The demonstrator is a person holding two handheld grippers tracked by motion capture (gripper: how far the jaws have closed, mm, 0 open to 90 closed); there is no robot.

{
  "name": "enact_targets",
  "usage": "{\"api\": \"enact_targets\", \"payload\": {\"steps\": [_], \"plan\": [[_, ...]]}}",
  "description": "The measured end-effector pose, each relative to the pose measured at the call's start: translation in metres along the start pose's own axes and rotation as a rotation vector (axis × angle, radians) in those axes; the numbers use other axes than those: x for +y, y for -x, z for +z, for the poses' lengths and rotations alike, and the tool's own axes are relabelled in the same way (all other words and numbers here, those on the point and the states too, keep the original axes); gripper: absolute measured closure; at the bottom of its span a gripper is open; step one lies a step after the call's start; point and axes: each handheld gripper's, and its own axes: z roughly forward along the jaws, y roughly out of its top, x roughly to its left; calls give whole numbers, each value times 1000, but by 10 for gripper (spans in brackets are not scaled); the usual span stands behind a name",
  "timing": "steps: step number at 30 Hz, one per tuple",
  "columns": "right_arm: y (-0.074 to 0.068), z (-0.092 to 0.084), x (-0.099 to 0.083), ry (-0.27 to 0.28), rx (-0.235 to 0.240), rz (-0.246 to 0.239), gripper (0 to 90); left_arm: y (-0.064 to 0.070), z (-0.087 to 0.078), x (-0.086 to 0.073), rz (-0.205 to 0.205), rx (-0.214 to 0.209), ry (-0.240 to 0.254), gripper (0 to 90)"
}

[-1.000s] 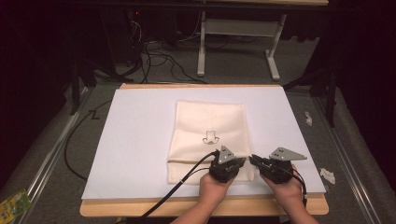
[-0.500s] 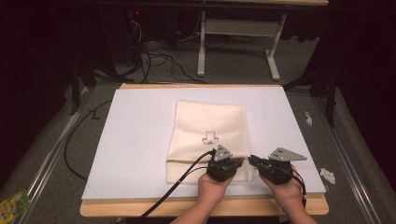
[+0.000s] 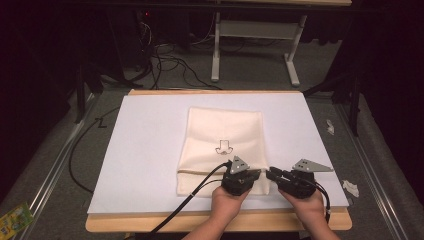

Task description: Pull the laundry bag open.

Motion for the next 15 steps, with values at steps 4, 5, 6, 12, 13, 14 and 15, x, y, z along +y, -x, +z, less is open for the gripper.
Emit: {"api": "enact_targets", "payload": {"steps": [4,5,6,12,13,14,15], "plan": [[0,2,1,-13,-8,-18,828,-1,0,-1,4,-3,-9,874],[-1,2,1,-13,-13,-28,830,-1,0,-1,7,-4,-11,874],[-3,2,1,-16,-18,-36,833,-1,-1,-1,8,-7,-13,875],[-7,5,2,-20,-51,-70,800,2,0,-3,46,-2,-31,875],[-7,5,2,-17,-50,-70,796,3,0,-3,47,-1,-32,875],[-6,6,2,-18,-51,-68,792,3,0,-3,49,0,-33,875],[-6,6,2,-17,-51,-68,789,3,1,-4,49,0,-33,875]]}}
